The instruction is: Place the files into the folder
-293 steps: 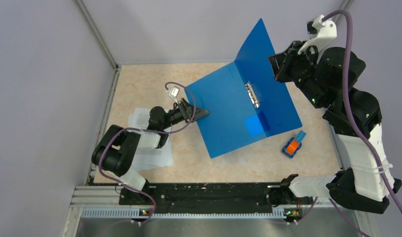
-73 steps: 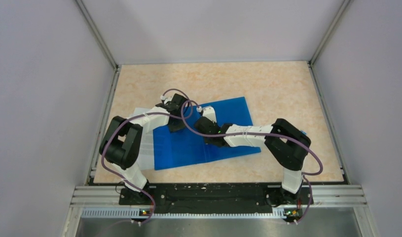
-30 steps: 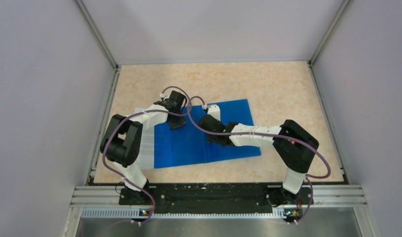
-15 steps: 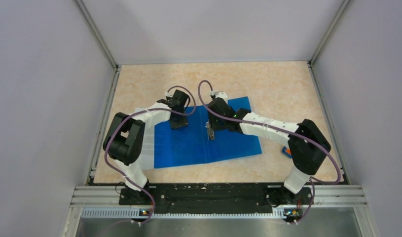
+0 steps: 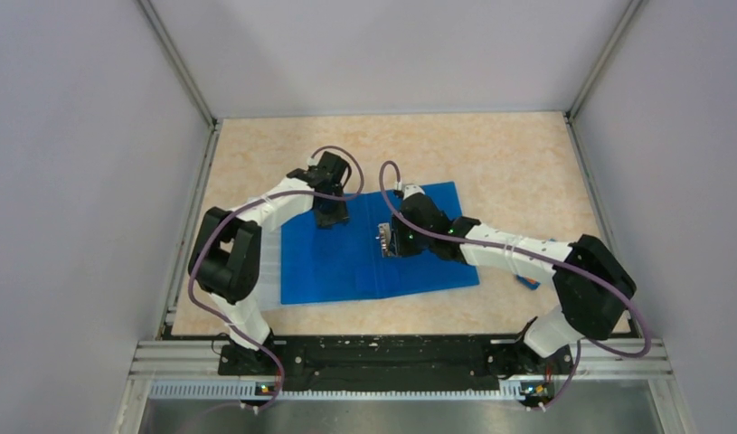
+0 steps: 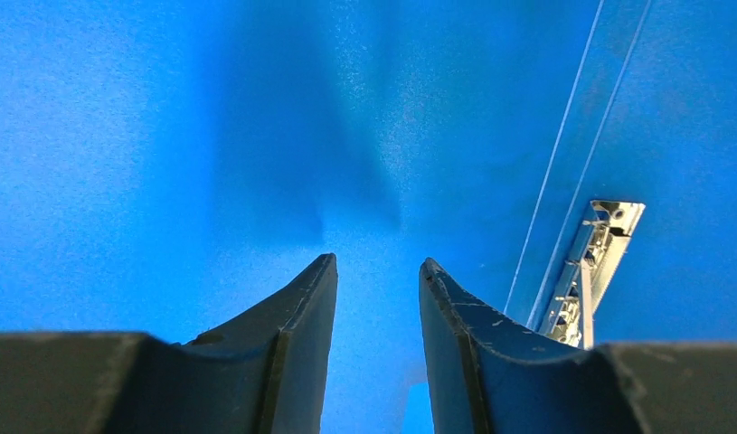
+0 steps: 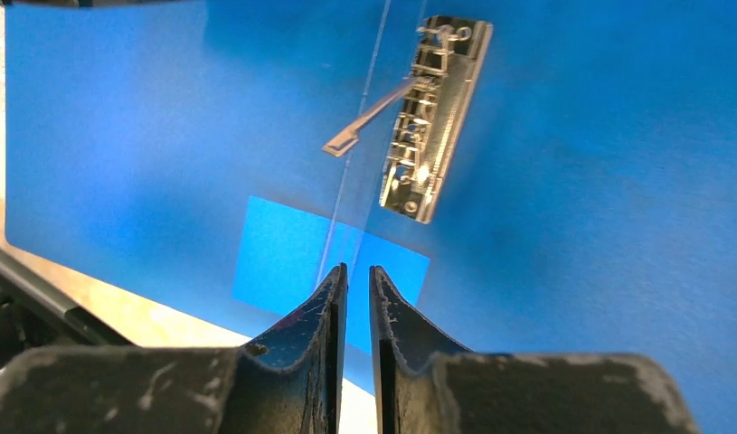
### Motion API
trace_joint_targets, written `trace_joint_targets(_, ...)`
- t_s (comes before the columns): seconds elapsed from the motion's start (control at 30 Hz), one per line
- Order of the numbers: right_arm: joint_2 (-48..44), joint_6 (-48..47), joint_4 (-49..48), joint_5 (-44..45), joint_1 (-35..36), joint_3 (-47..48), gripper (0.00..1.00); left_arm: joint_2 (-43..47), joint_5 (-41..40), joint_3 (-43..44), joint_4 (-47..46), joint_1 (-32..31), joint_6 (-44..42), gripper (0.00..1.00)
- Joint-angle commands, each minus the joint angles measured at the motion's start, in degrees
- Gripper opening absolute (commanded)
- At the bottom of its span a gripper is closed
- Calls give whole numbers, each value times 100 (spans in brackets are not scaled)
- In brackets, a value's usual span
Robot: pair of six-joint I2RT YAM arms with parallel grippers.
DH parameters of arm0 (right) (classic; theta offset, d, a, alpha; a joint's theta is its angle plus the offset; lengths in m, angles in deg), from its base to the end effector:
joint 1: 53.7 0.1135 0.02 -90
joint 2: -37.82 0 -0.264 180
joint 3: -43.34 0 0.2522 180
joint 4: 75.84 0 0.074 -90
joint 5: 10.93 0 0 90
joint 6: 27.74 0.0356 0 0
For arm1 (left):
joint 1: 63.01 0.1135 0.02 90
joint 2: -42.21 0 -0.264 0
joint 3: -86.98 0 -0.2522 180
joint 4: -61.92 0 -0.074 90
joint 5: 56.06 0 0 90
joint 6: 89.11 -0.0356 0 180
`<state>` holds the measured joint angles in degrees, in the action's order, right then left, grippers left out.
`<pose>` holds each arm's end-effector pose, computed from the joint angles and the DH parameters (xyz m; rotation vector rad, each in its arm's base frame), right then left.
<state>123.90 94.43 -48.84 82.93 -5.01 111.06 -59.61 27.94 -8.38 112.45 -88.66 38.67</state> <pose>0.2119 0.2375 0.2195 -0.3175 2.4226 0.5878 0.3230 -0.1510 0.1962 -0.3190 2.7335 -0.1623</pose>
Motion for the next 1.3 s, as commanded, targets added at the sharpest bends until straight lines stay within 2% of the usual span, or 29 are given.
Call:
trace_joint_targets(0.0, 268, 119, -949, -745, -3, -52, 14, 547, -199, 347, 346, -19, -88, 45)
trace_joint_targets(0.2, 823, 324, -1567, -1044, -121, 38, 13, 1002, -560, 465, 594, -10, -173, 49)
trace_joint_targets(0.53, 1739, 285, -1750, -1298, -693, 797, 13, 1769, -899, 500, 890, 134, -437, 54)
trace_joint_targets(0.87, 2537, 219, -1425, -1384, -1021, 1694, 14, 1996, -840, 409, 936, 242, -606, 58)
trace_joint_targets(1.03, 2755, -1, -1091, -1149, -1045, 1976, 19, 2029, -763, 361, 920, 272, -623, 58)
trace_joint_targets(1.27, 2371, -294, -688, -1000, -1041, 2260, 25, 2088, -760, 328, 878, 280, -603, 58)
